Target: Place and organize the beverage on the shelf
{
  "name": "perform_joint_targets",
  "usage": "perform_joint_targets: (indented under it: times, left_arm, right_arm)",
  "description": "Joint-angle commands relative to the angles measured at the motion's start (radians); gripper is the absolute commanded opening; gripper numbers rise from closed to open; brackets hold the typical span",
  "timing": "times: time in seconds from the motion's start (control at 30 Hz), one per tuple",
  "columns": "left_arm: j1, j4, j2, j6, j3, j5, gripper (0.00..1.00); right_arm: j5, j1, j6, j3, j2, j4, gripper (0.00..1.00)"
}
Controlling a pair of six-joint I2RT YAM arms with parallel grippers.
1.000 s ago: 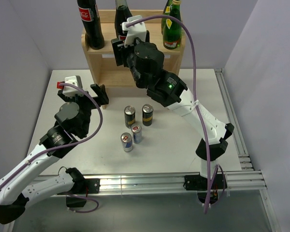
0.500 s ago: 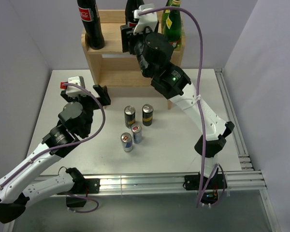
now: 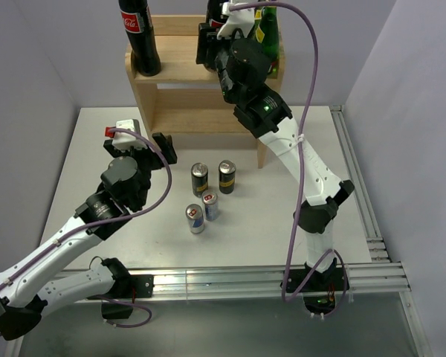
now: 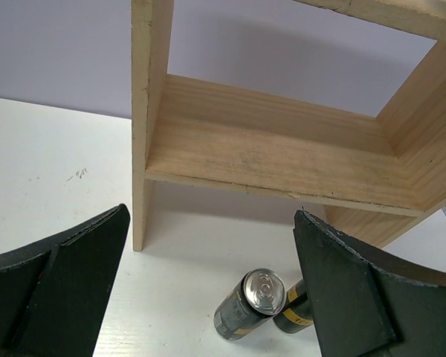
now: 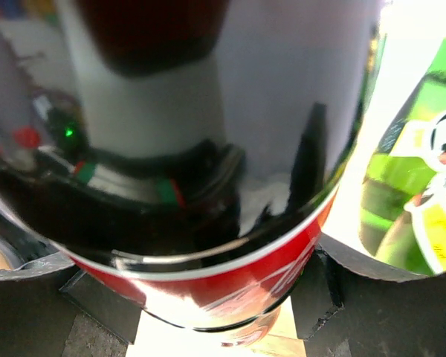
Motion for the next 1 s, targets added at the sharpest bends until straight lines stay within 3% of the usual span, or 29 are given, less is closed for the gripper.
perform_joint_targets:
  times: [0.0, 0.63, 0.97]
  left_arm:
    - [-0.002, 0.053, 0.006, -0.021, -0.007, 0.024, 0.99]
    - [0.009, 0.096, 0.015, -0.024, -0.039, 0.047, 0.99]
    - [0.038, 0.101, 0.014, -0.032, -0.054, 0.08, 0.99]
  right_arm:
    - [-0.056, -0.006, 0.024, 0.099, -0.033, 0.236, 0.0]
    - [-0.049, -0.026, 0.055, 0.067, 0.006, 0.202, 0.0]
    - [-0.048, -0.028, 0.07, 0.035, 0.017, 0.191, 0.22]
